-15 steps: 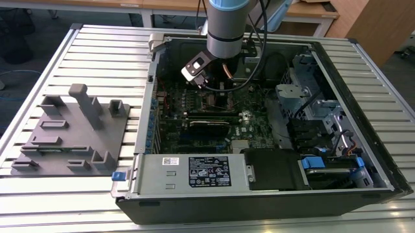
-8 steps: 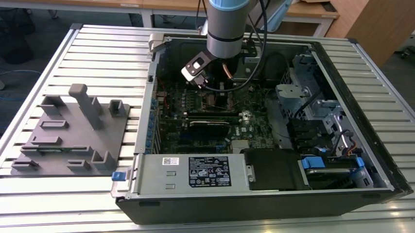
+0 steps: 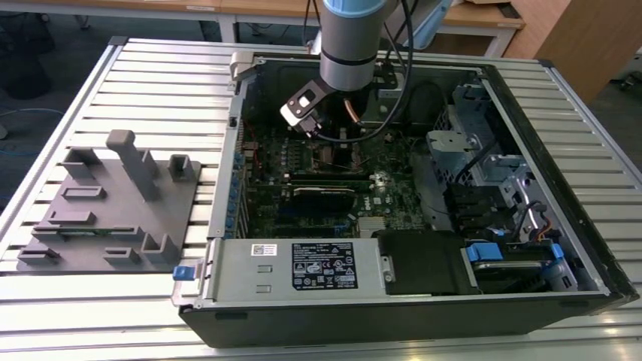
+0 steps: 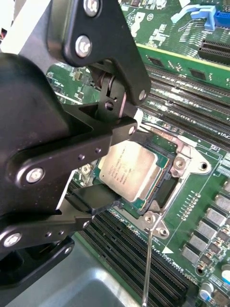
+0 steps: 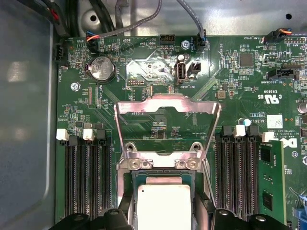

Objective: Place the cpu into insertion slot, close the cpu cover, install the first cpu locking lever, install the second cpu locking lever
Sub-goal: 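Place the cpu into insertion slot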

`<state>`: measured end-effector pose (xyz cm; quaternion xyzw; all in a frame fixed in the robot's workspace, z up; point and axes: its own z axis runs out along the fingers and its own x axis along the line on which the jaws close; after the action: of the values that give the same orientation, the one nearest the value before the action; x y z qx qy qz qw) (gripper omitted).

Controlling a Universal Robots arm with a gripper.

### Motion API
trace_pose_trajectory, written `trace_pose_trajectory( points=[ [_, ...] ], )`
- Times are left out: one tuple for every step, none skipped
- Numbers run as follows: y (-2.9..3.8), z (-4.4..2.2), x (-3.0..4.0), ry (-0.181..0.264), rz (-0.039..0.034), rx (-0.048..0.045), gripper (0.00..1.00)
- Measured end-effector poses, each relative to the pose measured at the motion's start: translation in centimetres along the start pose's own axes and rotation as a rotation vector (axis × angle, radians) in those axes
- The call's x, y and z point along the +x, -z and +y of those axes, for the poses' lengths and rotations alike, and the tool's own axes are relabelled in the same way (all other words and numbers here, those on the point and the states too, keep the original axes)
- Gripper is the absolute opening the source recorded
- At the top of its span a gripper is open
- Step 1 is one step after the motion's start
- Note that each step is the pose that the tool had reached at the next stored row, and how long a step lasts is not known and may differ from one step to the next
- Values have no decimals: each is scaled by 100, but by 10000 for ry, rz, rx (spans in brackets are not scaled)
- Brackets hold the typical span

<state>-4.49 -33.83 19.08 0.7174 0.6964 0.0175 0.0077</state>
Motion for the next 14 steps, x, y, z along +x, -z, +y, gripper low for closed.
trace_pose_trajectory(
  points=[
    [5, 0, 0, 0, -3, 1, 61],
    [14, 0, 0, 0, -1, 0, 61],
    [28, 1, 0, 0, 0, 0, 61],
    [43, 1, 0, 0, -1, 0, 61],
    [58, 2, 1, 0, 0, 0, 61],
    [75, 3, 1, 0, 0, 0, 61],
    [91, 3, 1, 0, 2, -1, 61],
    [105, 4, 1, 0, 0, 0, 61],
    [118, 4, 2, 0, 0, 0, 61],
    [129, 5, 2, 1, -1, 0, 61],
    [132, 5, 2, 1, 0, 0, 61],
    [132, 5, 2, 1, 2, -1, 61],
    [132, 5, 2, 0, 3, -2, 61],
    [132, 5, 2, 1, 2, -1, 61]
  ],
)
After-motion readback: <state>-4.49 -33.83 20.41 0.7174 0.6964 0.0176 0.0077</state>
